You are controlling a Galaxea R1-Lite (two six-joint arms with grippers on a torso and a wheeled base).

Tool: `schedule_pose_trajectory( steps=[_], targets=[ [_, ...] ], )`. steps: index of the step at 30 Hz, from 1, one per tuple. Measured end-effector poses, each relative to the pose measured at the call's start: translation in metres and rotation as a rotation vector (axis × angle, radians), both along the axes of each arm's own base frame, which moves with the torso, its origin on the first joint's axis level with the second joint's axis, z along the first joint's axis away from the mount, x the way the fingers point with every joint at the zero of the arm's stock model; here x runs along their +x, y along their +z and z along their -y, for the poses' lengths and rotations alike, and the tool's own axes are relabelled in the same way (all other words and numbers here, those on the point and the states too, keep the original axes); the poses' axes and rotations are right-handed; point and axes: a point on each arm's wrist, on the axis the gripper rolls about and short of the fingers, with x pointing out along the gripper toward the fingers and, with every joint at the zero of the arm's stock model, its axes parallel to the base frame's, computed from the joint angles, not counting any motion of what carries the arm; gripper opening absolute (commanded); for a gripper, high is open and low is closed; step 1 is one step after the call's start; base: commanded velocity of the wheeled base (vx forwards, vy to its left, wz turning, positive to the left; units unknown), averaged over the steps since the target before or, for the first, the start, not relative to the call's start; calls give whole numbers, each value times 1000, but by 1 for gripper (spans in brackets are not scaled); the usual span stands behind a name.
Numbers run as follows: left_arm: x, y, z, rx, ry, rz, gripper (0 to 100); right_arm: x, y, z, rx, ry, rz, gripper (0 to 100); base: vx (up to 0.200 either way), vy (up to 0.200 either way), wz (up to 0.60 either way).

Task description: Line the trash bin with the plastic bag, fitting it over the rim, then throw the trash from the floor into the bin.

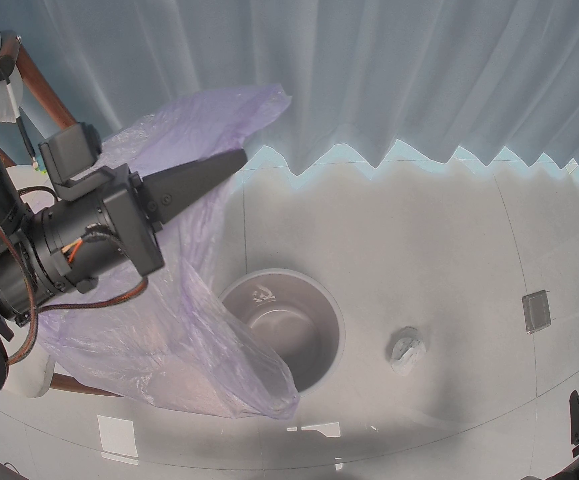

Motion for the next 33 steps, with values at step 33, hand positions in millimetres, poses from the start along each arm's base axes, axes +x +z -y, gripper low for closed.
schedule_pose_trajectory(
  steps=[33],
  targets=[
    [-10, -42, 37, 46, -133, -62, 0, 0, 0, 0, 0, 0, 0, 100, 0, 0, 0]
  ],
)
